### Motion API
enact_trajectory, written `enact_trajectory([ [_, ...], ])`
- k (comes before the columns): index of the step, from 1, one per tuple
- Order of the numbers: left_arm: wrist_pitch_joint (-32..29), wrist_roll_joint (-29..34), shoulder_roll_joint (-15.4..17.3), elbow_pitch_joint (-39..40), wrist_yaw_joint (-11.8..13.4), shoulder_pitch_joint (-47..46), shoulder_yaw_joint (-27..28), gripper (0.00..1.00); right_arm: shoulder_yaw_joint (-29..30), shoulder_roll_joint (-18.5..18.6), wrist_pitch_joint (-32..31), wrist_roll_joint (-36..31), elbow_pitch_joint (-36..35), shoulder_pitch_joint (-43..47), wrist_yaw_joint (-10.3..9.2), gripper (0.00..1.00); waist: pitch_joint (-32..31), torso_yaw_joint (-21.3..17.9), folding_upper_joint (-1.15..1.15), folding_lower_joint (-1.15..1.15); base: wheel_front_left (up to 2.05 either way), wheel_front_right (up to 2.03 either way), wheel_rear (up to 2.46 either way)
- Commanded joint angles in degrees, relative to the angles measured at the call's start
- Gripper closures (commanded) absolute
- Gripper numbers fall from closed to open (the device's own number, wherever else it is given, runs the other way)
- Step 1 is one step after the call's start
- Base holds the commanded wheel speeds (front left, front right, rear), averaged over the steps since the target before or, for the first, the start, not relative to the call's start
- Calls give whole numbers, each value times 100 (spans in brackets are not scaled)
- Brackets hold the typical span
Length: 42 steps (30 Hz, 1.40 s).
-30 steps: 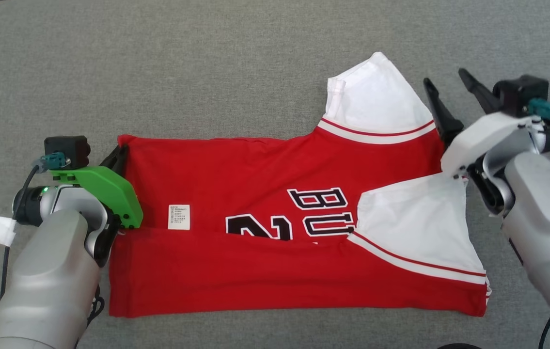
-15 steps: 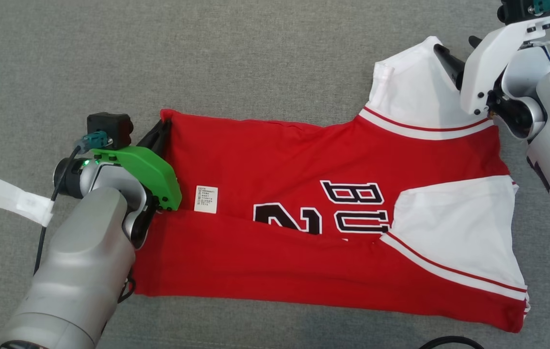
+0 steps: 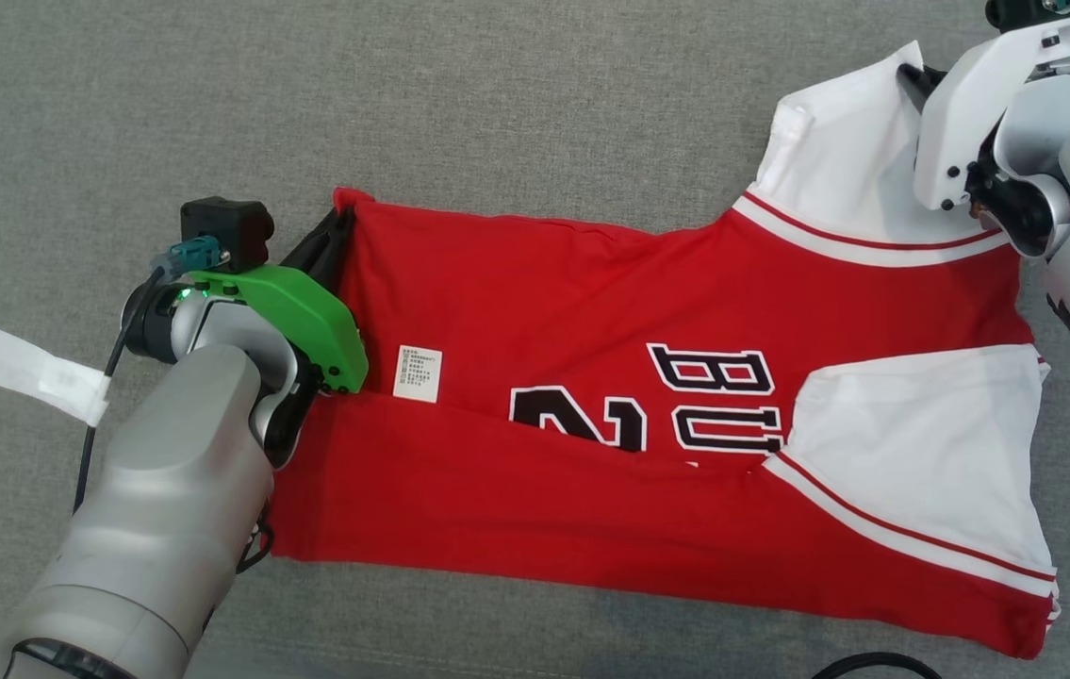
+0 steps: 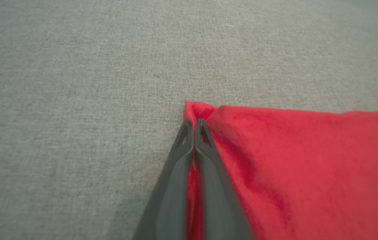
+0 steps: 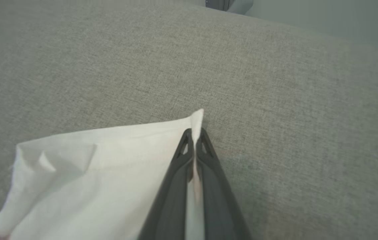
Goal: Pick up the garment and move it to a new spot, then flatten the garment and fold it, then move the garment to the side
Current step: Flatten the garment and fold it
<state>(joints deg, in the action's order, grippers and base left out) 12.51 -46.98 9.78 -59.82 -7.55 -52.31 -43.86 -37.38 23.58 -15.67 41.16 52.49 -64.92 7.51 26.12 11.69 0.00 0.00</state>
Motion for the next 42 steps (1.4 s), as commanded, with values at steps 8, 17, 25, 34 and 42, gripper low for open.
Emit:
enact_trajectory([
  [8,196,-242,159,-214,15,80,-161,100,-124,-45,873,233,133,98,-6,100,-381,-161,0,0,0,0,0],
  [17,275,-356,337,-187,15,496,-192,100,-397,20,1528,716,-179,719,-6,100,-1079,-308,0,0,0,0,0],
  [25,270,-45,667,294,15,1090,216,100,-609,242,2078,1296,-790,1562,-6,100,-1726,-539,0,0,0,0,0],
  [34,266,291,794,764,15,2042,727,100,-747,454,2545,1732,-1462,2612,-5,100,-2287,-755,0,0,0,0,0],
  [42,266,476,736,1067,15,2908,1166,100,-741,451,2739,1965,-1897,3499,-5,100,-2521,-897,0,0,0,0,0],
])
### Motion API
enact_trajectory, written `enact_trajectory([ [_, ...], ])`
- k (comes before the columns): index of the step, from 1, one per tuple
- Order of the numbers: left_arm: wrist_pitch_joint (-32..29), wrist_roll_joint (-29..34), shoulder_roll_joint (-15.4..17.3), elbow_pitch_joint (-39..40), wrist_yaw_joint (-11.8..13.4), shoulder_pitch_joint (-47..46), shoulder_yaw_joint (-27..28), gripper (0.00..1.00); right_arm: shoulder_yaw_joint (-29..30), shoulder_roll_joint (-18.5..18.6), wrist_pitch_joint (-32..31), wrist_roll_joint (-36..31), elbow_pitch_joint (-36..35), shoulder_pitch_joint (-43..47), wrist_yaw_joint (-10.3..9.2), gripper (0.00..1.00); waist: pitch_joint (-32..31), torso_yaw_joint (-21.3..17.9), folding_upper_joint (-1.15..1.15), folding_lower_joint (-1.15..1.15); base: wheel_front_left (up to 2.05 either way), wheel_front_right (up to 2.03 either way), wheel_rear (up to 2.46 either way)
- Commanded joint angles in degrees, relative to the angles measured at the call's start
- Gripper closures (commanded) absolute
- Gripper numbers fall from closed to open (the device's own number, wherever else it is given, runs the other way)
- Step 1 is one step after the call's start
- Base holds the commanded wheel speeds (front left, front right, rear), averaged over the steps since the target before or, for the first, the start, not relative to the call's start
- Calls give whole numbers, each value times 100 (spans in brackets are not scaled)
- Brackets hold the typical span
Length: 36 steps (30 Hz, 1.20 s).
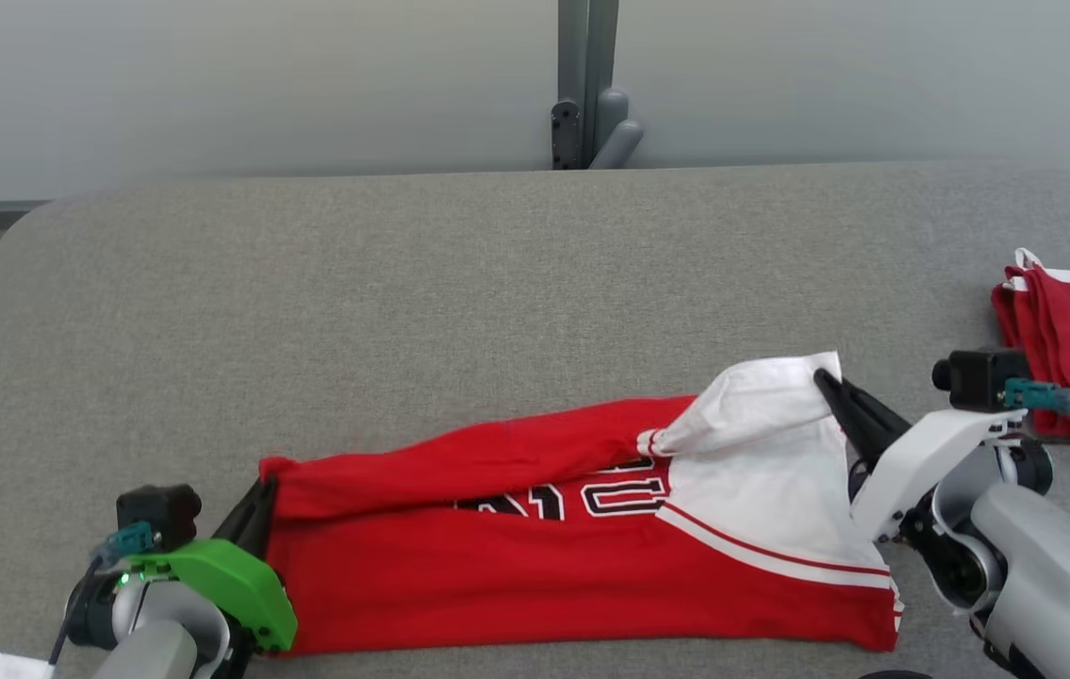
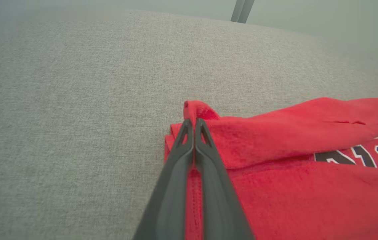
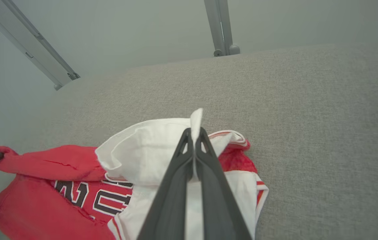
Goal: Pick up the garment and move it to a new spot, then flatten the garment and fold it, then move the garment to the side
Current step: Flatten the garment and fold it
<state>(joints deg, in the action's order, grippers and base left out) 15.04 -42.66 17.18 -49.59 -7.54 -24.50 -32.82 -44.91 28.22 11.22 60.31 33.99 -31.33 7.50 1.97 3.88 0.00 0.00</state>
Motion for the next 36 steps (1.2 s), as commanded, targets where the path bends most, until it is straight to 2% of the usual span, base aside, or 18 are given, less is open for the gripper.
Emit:
enact_trajectory([
  [1,14,57,-19,61,13,227,120,100,28,-30,76,68,-77,231,-4,100,-121,-140,0,0,0,0,0],
  [13,14,276,-222,174,13,953,738,100,230,-452,307,71,-98,1046,-4,100,-199,-306,0,0,0,0,0],
  [27,14,669,-299,275,13,1231,1426,99,554,-543,389,-238,146,1320,-4,100,-187,-284,0,0,0,0,0],
  [28,14,715,-325,286,13,1257,1481,95,557,-529,389,-306,187,1345,-4,100,-186,-282,0,0,0,0,0],
  [29,14,772,-342,288,13,1283,1534,84,565,-539,393,-336,208,1364,-4,100,-183,-280,0,0,0,0,0],
  [30,14,822,-344,290,13,1298,1592,51,581,-562,395,-356,222,1377,-4,100,-180,-278,0,0,0,0,0],
  [31,14,872,-366,305,13,1308,1644,0,577,-577,397,-387,251,1389,-4,96,-178,-277,0,0,0,0,0],
  [32,14,920,-395,313,13,1328,1707,0,553,-582,397,-419,273,1406,-4,51,-177,-274,0,0,0,0,0],
  [33,14,956,-425,325,13,1351,1788,0,556,-593,398,-423,269,1422,-4,0,-176,-270,0,0,0,0,0],
  [36,14,1169,-501,437,80,1423,2064,0,762,-552,399,-548,241,1458,-4,0,-184,-262,0,0,0,0,0],
])
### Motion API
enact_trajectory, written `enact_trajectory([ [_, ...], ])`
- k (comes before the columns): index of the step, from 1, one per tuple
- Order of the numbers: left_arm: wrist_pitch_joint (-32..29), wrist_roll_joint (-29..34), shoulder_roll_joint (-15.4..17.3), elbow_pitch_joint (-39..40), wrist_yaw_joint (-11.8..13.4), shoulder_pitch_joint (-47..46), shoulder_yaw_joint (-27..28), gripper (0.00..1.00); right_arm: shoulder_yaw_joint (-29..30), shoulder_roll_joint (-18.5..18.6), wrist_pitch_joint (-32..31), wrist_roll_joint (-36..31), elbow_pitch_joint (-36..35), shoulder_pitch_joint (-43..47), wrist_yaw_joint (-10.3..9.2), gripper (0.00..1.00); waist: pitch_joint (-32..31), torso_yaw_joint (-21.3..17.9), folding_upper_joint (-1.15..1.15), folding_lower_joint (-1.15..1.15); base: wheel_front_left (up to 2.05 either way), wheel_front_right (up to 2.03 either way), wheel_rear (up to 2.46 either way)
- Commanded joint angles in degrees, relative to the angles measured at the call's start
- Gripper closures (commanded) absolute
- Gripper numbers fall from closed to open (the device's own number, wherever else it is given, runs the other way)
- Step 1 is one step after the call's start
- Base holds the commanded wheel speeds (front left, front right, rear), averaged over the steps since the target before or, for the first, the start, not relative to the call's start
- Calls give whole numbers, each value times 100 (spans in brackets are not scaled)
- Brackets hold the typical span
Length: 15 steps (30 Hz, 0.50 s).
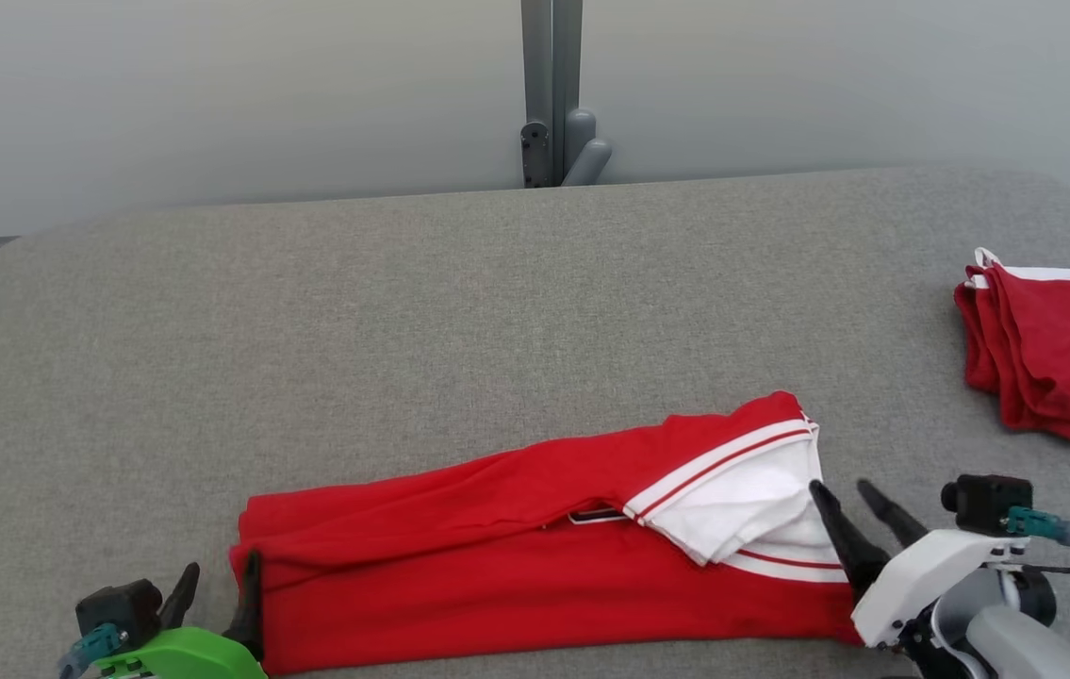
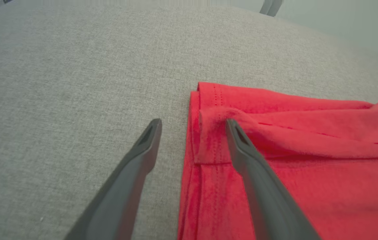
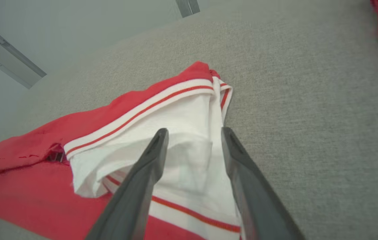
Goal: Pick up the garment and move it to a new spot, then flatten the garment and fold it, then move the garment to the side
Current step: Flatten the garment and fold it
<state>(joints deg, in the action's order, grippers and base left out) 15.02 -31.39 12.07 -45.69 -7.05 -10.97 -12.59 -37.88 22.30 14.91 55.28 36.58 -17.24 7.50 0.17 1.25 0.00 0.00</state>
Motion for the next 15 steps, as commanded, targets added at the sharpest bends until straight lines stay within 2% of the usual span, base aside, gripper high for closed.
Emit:
enact_trajectory([
  [1,15,157,-1,107,83,121,156,0,220,42,29,-88,-59,79,-4,0,-9,-2,0,0,0,0,0],
  [8,15,925,-220,731,348,582,837,0,1236,-86,28,-937,-390,557,-3,0,-104,0,0,0,0,0,0],
  [15,15,1618,-558,1400,362,975,1293,0,1811,-426,29,-1650,-364,834,-3,0,-188,82,0,0,0,0,0],
])
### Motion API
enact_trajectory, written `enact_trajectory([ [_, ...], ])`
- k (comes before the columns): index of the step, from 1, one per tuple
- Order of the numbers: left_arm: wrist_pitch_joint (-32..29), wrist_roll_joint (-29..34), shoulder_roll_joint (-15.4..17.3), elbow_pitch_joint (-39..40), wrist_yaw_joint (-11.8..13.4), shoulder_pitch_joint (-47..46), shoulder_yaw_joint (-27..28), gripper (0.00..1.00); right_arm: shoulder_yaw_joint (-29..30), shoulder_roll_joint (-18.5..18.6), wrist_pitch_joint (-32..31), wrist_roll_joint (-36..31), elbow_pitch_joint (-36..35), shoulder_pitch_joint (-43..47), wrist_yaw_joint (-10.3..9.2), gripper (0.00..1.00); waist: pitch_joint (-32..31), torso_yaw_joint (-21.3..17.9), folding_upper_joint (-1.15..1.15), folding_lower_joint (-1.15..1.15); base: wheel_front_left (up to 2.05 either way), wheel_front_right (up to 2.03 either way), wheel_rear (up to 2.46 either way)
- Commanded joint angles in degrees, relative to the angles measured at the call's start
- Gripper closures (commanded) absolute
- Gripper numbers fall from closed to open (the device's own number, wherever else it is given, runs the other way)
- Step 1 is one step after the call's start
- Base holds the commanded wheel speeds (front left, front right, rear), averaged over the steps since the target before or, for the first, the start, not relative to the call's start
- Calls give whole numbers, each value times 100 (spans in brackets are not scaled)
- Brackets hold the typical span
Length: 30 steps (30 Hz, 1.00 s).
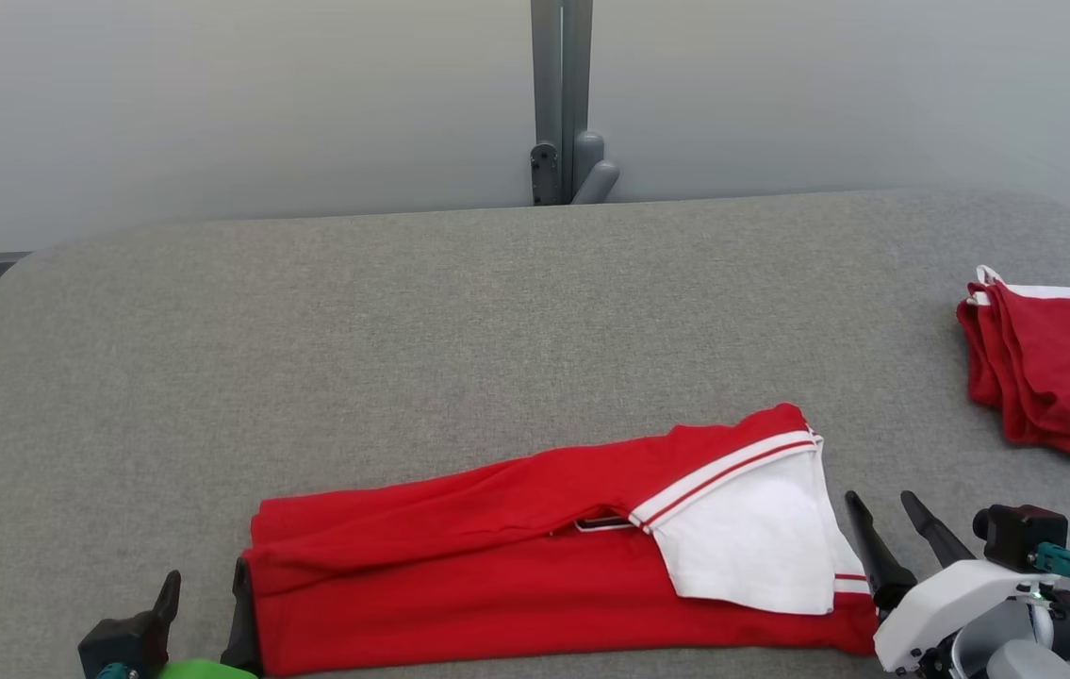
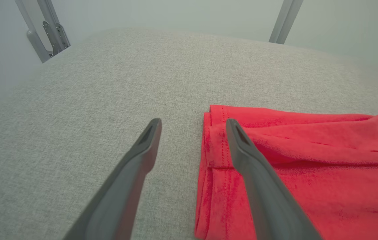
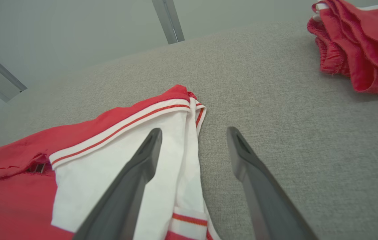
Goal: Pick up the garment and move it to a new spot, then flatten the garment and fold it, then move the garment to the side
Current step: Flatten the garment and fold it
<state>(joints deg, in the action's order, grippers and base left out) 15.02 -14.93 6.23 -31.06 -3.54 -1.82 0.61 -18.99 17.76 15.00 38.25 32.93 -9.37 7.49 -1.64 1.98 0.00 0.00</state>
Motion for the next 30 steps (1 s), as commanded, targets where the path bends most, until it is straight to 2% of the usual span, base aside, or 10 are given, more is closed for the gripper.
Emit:
enact_trajectory([
  [1,15,119,-62,134,6,140,88,0,144,-11,21,-251,1,85,-2,0,-10,62,0,0,0,0,0],
  [10,15,446,-284,372,-155,381,199,0,907,-454,21,-1092,-86,307,-2,0,55,237,0,0,0,0,0],
  [14,15,525,-308,328,-213,353,172,0,1075,-624,21,-1387,20,282,-2,0,127,334,0,0,0,0,0],
  [24,15,630,-327,270,-303,246,106,0,1227,-873,21,-1747,985,-177,-2,0,205,538,0,0,0,0,0],
  [30,15,576,-328,239,-312,195,66,0,1177,-911,-247,-1630,1712,-667,-2,0,274,599,0,0,0,0,0],
])
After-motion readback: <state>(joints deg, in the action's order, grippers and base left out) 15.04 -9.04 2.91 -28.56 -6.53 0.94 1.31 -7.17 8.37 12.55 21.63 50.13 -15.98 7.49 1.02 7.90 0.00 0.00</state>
